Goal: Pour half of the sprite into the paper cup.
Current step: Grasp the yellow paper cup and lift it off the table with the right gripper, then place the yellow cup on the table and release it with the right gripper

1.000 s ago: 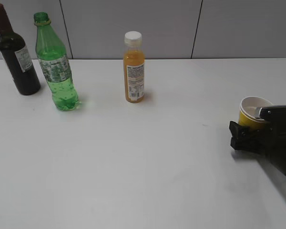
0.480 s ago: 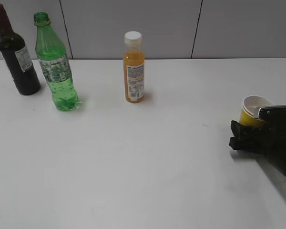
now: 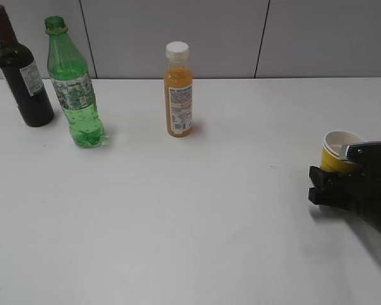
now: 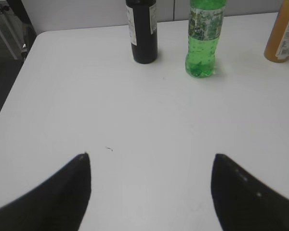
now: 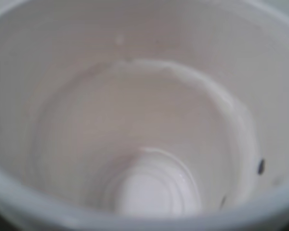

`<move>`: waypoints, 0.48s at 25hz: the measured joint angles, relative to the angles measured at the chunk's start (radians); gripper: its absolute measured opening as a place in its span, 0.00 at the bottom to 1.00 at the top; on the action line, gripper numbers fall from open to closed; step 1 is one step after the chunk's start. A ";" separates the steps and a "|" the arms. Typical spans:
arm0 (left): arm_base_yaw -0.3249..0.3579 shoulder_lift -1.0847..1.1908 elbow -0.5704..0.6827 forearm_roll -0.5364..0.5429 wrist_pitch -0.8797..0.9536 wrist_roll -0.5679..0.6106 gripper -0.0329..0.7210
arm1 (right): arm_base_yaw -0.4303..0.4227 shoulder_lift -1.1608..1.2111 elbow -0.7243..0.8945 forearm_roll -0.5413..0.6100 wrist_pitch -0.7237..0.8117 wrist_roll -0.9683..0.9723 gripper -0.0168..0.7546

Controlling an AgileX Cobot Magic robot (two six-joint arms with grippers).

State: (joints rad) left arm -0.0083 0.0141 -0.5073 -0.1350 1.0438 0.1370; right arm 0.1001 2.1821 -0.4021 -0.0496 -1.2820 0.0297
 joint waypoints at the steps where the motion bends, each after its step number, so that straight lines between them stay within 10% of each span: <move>1: 0.000 0.000 0.000 0.000 0.000 0.000 0.83 | 0.000 -0.017 0.009 -0.001 0.015 -0.004 0.61; 12: 0.000 0.000 0.000 0.000 0.000 0.000 0.83 | 0.000 -0.199 0.059 -0.245 0.063 -0.007 0.60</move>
State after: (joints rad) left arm -0.0083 0.0141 -0.5073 -0.1350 1.0438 0.1370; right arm 0.1001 1.9830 -0.3426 -0.2942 -1.2188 0.0225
